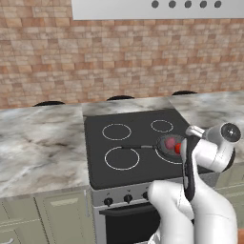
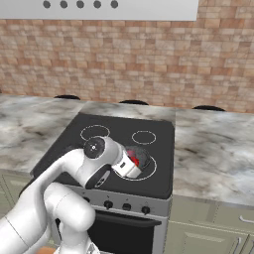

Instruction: Place the pan on the front right burner on the stove. Then place the tomato and the onion in the pan and turn on the front right burner.

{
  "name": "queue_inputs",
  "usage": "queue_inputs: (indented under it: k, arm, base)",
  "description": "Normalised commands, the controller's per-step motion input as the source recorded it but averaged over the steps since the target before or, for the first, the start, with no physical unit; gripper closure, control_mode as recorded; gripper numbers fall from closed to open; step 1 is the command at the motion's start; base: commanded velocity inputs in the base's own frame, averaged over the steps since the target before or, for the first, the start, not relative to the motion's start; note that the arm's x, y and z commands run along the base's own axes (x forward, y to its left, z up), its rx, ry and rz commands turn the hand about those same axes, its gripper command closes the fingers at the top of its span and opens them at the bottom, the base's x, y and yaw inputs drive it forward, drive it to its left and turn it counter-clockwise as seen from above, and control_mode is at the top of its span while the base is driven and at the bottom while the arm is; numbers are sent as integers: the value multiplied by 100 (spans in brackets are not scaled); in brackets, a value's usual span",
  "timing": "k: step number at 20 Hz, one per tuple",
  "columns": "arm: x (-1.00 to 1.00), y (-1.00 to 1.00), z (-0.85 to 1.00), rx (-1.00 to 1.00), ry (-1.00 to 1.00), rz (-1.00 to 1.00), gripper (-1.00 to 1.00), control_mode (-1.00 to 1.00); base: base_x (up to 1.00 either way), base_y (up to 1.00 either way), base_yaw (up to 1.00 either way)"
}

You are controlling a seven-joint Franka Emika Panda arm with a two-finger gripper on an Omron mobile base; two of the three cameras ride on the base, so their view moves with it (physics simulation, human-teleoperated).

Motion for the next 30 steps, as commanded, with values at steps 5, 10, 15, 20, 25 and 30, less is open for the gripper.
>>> queue_inputs:
  k: [5, 10, 15, 20, 25, 30]
  arm:
    - [-42, 10, 28, 0, 8, 0, -100, -100]
    - [-12, 16, 34, 0, 11, 0, -100, -100]
    - [-8, 17, 16, 0, 7, 5, -100, -100]
    - [-22, 6, 1, 0, 8, 6, -100, -100]
    - [-27, 9, 0, 0, 3, 3, -100, -100]
    - [-11, 25, 4, 0, 3, 2, -100, -100]
  base:
    - [0, 0, 0]
    - [0, 0, 0]
    - [0, 0, 0]
    - [0, 0, 0]
    - [0, 0, 0]
    - [0, 0, 0]
